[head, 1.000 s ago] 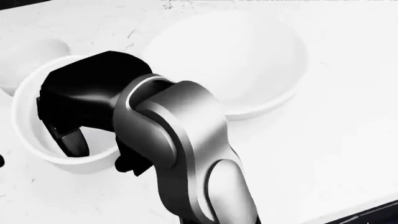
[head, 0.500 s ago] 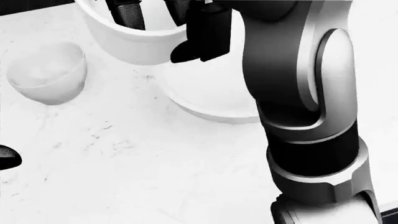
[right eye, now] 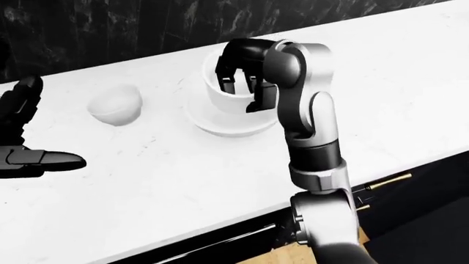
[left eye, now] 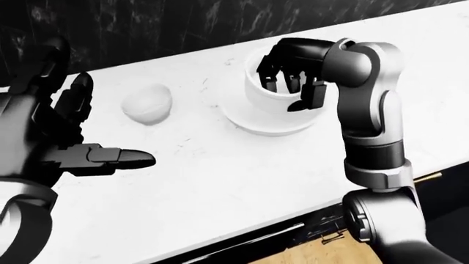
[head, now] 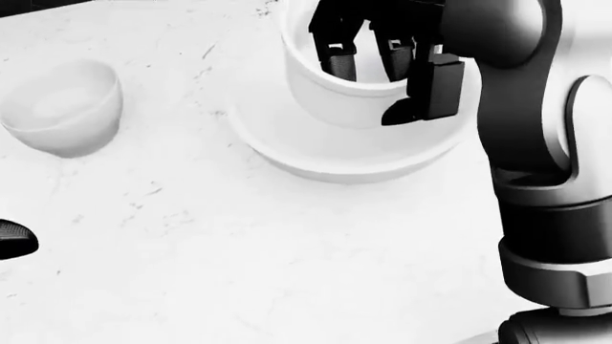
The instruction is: Stack the bowls from largest to smallest.
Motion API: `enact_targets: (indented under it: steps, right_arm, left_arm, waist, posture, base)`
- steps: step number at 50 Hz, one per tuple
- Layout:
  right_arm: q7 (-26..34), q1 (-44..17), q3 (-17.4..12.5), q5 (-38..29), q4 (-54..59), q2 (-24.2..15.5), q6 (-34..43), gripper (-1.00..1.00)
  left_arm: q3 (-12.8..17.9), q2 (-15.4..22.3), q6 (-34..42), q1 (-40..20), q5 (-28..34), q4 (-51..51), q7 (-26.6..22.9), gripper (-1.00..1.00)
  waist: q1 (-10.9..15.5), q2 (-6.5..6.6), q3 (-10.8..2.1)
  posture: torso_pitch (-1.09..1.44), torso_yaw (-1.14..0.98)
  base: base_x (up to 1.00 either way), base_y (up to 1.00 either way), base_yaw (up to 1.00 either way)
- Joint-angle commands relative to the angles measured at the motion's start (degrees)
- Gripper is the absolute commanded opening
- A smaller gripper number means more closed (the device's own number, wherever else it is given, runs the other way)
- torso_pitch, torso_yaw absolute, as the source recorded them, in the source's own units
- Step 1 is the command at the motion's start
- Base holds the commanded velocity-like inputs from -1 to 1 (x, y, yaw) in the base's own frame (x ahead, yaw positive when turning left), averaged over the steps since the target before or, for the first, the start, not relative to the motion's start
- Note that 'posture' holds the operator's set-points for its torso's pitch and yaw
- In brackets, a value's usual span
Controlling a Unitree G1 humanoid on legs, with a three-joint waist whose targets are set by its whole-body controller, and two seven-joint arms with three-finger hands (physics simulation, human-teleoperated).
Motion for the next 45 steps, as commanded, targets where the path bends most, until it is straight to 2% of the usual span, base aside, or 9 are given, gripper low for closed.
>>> enact_targets:
  steps: [1,6,15,19,20,22,26,45]
  right_arm:
    - [-4.53,-2.64,-0.97,0.65,-2.40,-0.20,-1.55,-1.00]
    - [-5.90,-1.97,-0.63,0.19,-0.99,0.63,-1.87,-1.00]
    - [-4.87,-0.55,-0.47,-0.72,-2.06,1.11,-2.05,-1.00]
    - [-5.20,0.05,-0.41,-0.96,-1.80,1.43,-2.05,-0.63]
    - [-5.52,0.13,-0.41,-0.94,-1.44,1.42,-2.28,-0.63]
    - [-5.10,0.40,-0.53,-0.83,-1.63,1.39,-2.14,-0.46]
    - [-5.42,0.99,-0.50,-0.86,-1.35,1.27,-2.42,-0.36]
    - [-1.81,3.59,-1.64,-0.47,-6.60,-0.56,-2.39,-0.30]
  left_arm:
    - [1.81,1.21,-1.19,-1.10,-0.14,-0.72,0.45,1.00]
    - [1.59,1.43,-1.60,-0.91,0.09,-0.45,0.31,1.00]
    - [2.00,1.63,-1.47,-0.87,-0.11,-0.44,0.20,1.00]
    - [1.69,1.57,-1.75,-0.72,-0.01,-0.39,0.44,1.00]
    - [1.54,1.48,-1.87,-0.63,0.20,-0.39,0.38,1.00]
    - [1.31,1.43,-2.09,-0.58,0.77,-0.07,-0.06,1.00]
    - [1.46,1.31,-1.62,-0.88,0.76,-0.25,-0.11,1.00]
    - [1.85,1.72,-1.42,-1.10,0.76,-0.19,-0.12,1.00]
  waist:
    - [0.13,-0.09,-2.10]
    - [0.12,-0.19,-2.16]
    - [0.29,-0.36,-2.21]
    - [0.32,-0.38,-2.17]
    - [0.34,-0.40,-2.16]
    - [0.35,-0.42,-2.19]
    - [0.40,-0.46,-2.30]
    - [0.63,-0.60,-2.31]
  posture:
    - [0.00,0.00]
    - [0.00,0.00]
    - [0.00,0.00]
    - [0.00,0.00]
    - [0.00,0.00]
    - [0.00,0.00]
    - [0.00,0.00]
    - [0.00,0.00]
  base:
    - [0.00,0.00,0.00]
    - [0.00,0.00,0.00]
    - [0.00,0.00,0.00]
    - [0.00,0.00,0.00]
    - [0.00,0.00,0.00]
    - [0.00,0.00,0.00]
    - [0.00,0.00,0.00]
    - [0.00,0.00,0.00]
